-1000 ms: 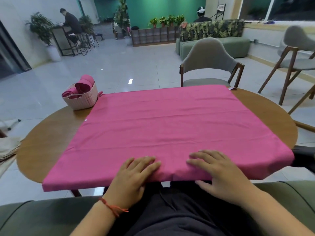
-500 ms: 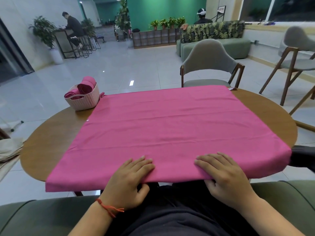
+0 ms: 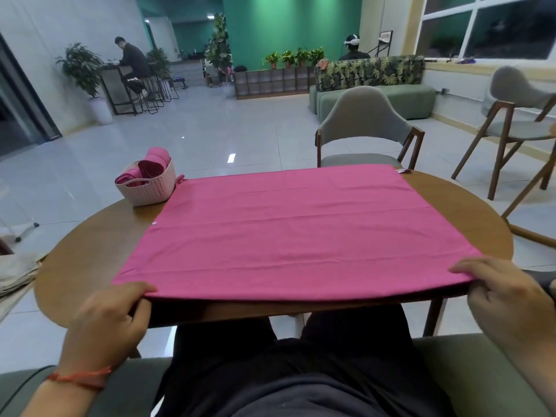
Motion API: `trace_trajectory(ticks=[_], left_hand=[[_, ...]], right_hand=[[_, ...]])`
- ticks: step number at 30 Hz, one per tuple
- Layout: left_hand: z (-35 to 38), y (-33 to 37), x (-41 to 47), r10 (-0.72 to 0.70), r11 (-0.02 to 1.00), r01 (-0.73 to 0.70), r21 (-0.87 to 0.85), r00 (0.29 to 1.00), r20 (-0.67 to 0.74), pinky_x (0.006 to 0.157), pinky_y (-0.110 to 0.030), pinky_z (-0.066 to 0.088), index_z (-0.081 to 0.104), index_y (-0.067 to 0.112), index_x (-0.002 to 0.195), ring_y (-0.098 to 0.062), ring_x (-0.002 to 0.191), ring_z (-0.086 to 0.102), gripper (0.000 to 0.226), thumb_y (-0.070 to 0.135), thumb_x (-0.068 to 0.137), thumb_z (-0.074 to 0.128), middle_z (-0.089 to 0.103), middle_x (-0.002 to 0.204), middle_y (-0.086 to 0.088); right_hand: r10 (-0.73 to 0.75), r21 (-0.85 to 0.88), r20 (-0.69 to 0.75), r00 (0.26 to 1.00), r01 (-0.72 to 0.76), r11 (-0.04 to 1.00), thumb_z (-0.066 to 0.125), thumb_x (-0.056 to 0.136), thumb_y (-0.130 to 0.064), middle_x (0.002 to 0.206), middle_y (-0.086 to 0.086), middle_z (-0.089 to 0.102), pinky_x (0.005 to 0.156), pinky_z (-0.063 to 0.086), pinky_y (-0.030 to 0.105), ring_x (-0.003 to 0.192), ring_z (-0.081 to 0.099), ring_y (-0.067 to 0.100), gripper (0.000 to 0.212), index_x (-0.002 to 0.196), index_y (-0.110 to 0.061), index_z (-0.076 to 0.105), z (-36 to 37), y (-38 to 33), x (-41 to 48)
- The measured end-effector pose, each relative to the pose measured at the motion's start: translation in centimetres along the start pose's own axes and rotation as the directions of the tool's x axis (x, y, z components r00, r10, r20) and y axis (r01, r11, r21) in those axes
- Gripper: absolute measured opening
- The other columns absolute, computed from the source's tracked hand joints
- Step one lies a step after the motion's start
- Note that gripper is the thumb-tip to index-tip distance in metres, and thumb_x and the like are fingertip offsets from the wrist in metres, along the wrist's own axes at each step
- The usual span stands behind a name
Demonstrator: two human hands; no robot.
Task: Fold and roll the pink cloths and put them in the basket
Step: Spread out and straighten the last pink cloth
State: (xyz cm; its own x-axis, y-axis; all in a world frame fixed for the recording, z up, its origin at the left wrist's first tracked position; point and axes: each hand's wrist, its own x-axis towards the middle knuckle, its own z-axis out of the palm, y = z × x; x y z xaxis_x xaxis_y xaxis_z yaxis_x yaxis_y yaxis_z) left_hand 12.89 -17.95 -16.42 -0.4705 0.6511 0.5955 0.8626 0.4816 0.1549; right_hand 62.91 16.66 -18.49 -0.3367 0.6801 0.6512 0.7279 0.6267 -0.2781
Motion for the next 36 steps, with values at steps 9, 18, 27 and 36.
trace_trajectory(ticks=[9, 18, 27, 36], left_hand=[[1.4, 0.0, 13.0, 0.006, 0.990, 0.013, 0.141, 0.991, -0.134, 0.067, -0.051, 0.051, 0.070, 0.016, 0.094, -0.046, 0.080, 0.061, 0.027, 0.028, 0.085, 0.047, 0.067, 0.085, -0.017], [6.7, -0.9, 26.1, 0.051, 0.977, -0.017, 0.212, 0.986, -0.156, 0.062, -0.053, 0.047, 0.065, 0.009, 0.094, -0.047, 0.076, 0.057, 0.027, 0.020, 0.083, 0.042, 0.064, 0.087, -0.020], [15.7, -1.9, 37.9, 0.010, 0.981, 0.020, 0.194, 0.988, -0.153, 0.066, -0.056, 0.051, 0.064, 0.004, 0.093, -0.050, 0.082, 0.060, 0.028, 0.015, 0.082, 0.040, 0.063, 0.088, -0.027], [30.1, -3.9, 40.2, -0.233, 0.921, 0.162, 0.354, 0.958, 0.169, 0.078, -0.053, 0.049, 0.068, 0.009, 0.088, -0.044, 0.083, 0.063, 0.029, 0.016, 0.079, 0.041, 0.065, 0.086, -0.021]], right_hand=[[0.018, -0.070, -0.015, 1.000, -0.019, 0.997, 0.041, 0.097, -0.006, 0.115, 0.013, 0.069, 0.076, 0.057, 0.052, 0.098, 0.063, 0.042, 0.038, 0.114, -0.014, 0.075, 0.9, -1.1, 12.3], [0.008, -0.151, -0.014, 1.000, -0.010, 0.988, 0.045, 0.099, -0.001, 0.112, 0.011, 0.070, 0.076, 0.058, 0.058, 0.095, 0.064, 0.044, 0.035, 0.112, -0.016, 0.073, 6.8, -0.6, 24.6], [0.021, -0.173, 0.014, 1.000, -0.018, 0.985, 0.037, 0.083, -0.013, 0.116, 0.005, 0.066, 0.078, 0.055, 0.051, 0.101, 0.065, 0.043, 0.046, 0.111, -0.025, 0.071, 16.1, 0.0, 36.6], [0.240, -0.167, 0.211, 0.947, -0.207, 0.964, 0.048, 0.103, -0.014, 0.131, 0.015, 0.059, 0.090, 0.054, 0.060, 0.116, 0.060, 0.046, 0.035, 0.135, -0.021, 0.060, 30.6, 3.3, 38.0]])
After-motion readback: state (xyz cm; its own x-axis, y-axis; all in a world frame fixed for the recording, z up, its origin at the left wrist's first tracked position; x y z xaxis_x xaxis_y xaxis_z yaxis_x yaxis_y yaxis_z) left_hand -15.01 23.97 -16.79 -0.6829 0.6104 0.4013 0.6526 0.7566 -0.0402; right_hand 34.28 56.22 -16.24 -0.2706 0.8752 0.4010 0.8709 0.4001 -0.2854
